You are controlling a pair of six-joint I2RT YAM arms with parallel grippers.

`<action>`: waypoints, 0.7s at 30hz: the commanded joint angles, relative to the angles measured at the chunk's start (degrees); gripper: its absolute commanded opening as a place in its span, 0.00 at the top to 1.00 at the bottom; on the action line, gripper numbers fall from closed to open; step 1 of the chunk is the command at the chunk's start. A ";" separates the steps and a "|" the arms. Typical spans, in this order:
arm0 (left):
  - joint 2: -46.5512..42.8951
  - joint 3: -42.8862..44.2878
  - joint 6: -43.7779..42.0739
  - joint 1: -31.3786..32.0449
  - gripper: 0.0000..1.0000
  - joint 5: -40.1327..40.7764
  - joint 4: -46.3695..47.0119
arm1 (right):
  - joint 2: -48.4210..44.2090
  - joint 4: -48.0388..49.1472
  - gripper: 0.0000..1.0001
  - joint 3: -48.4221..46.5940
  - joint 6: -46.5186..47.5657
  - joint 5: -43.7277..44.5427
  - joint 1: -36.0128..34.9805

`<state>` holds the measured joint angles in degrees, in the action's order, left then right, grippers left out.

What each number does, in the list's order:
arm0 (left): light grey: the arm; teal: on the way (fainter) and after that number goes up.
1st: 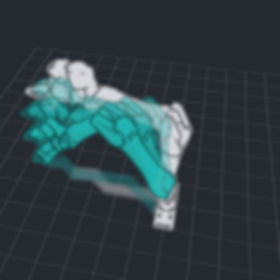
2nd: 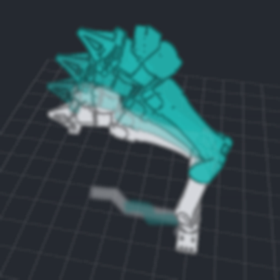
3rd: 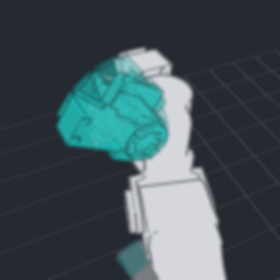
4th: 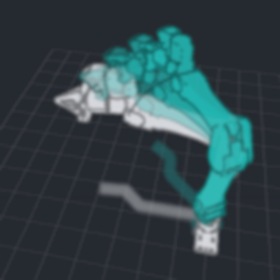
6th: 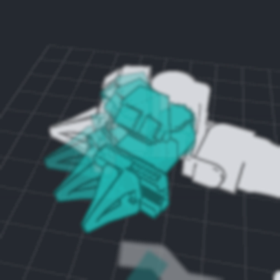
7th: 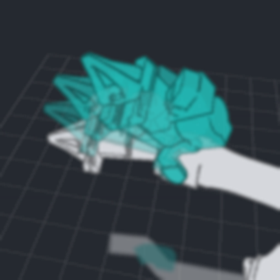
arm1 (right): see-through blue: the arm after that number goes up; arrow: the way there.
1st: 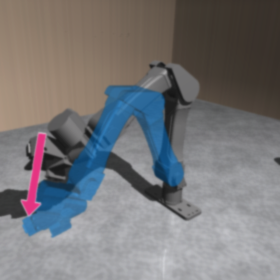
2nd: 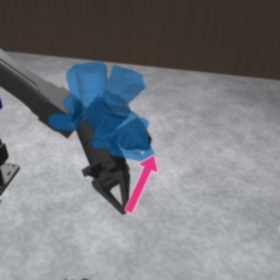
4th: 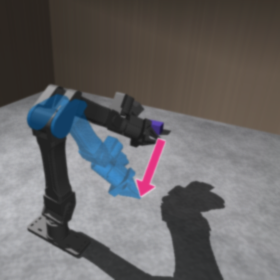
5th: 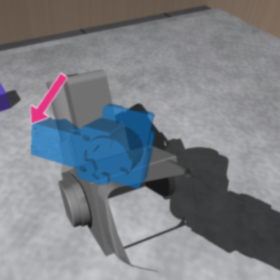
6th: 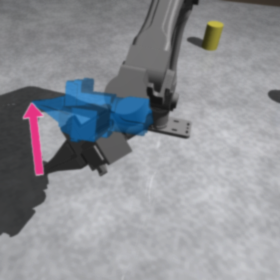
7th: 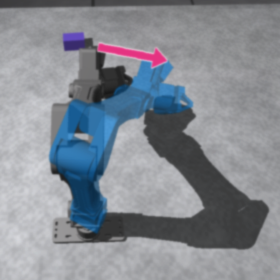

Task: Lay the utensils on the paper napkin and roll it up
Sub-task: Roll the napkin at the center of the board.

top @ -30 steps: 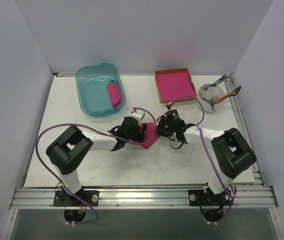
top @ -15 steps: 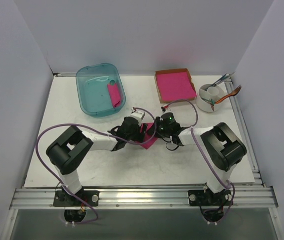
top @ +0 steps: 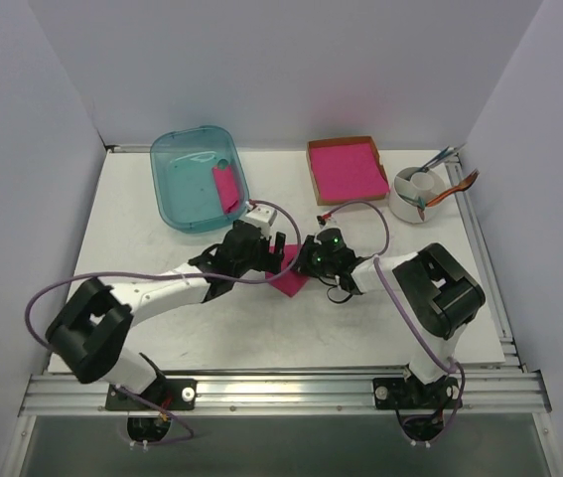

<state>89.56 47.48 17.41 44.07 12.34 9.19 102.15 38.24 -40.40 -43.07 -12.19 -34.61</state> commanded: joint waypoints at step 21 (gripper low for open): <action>-37.98 -14.53 16.08 -12.96 0.06 -7.32 -8.22 | 3.67 -9.30 1.00 -2.83 4.57 1.10 -2.65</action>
<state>51.11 31.90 31.59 31.33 10.52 1.02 103.33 37.74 -42.00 -40.91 -12.25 -35.59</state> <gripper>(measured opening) 0.938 0.026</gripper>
